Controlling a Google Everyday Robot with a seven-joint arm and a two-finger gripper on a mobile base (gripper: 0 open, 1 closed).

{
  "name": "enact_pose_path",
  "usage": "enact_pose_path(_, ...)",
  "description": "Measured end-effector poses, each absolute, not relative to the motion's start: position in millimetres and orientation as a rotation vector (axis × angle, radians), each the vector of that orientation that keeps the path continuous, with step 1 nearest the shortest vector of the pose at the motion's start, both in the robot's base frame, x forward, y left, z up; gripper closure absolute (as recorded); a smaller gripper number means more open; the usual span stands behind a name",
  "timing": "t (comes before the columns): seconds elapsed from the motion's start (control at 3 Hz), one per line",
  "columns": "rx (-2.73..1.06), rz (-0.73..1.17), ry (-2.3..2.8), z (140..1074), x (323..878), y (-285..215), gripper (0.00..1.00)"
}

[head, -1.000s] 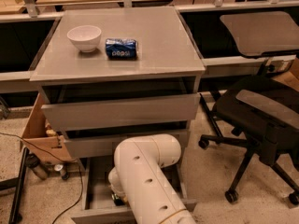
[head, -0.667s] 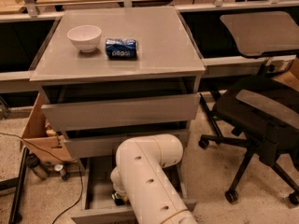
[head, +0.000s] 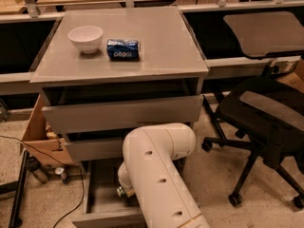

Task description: Pick green can from bottom drawer and place on counter

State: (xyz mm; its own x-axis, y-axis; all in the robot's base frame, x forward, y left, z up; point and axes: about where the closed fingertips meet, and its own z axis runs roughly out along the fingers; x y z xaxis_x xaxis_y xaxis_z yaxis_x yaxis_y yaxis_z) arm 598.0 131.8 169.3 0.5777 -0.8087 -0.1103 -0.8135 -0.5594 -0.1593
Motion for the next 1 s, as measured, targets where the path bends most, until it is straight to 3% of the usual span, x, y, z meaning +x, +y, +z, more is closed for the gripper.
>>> enact_pose_path(0.33, -2.524, 0.010, 1.376, 230.3, 599.7, 112.8, 1.00)
enact_pose_path(1.0, -2.488, 0.087, 1.306, 398.9, 527.3, 56.6, 1.00)
